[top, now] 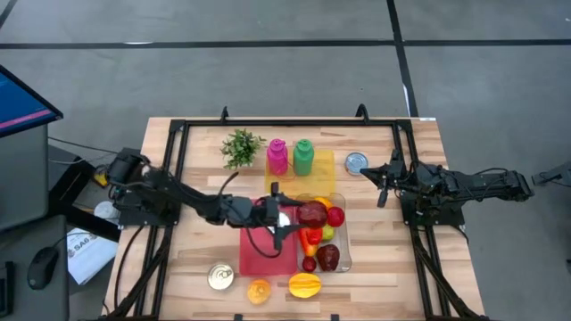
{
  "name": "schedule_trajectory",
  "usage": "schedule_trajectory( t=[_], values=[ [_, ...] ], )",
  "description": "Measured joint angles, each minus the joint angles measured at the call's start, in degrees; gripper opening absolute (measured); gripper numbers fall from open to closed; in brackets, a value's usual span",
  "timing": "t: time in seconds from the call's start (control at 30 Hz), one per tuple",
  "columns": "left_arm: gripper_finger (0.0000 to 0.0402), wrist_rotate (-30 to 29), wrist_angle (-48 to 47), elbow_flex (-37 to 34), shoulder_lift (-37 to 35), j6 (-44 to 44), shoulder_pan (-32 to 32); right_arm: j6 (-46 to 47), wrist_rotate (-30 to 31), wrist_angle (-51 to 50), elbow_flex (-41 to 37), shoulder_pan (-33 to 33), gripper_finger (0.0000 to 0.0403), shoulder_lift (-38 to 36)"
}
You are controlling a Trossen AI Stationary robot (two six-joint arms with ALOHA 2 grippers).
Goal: Pick & Place Food Item
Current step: Put the dark red apple into the transparent bin
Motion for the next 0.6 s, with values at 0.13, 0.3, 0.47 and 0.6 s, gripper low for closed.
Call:
schedule_trajectory(
  t=[0.13, 0.3, 0.47, 0.6],
  values=[
    [0.0249, 5.1, 4.4, 0.0, 4.3, -0.1, 0.4, 0.0, 0.0, 0.0, 0.0, 0.0, 0.0002, 0.0],
    [0.0248, 9.7, 7.7, 0.1, 7.5, -0.3, -0.7, 0.0, 0.0, 0.0, 0.0, 0.0, 0.0002, 0.0],
    [0.0249, 10.2, 8.9, 0.1, 8.5, -1.7, -2.9, 0.0, 0.0, 0.0, 0.0, 0.0, 0.0002, 0.0],
    [0.0250, 10.3, 9.0, 0.1, 8.5, -2.8, -4.6, 0.0, 0.0, 0.0, 0.0, 0.0, 0.0002, 0.0]
  ],
)
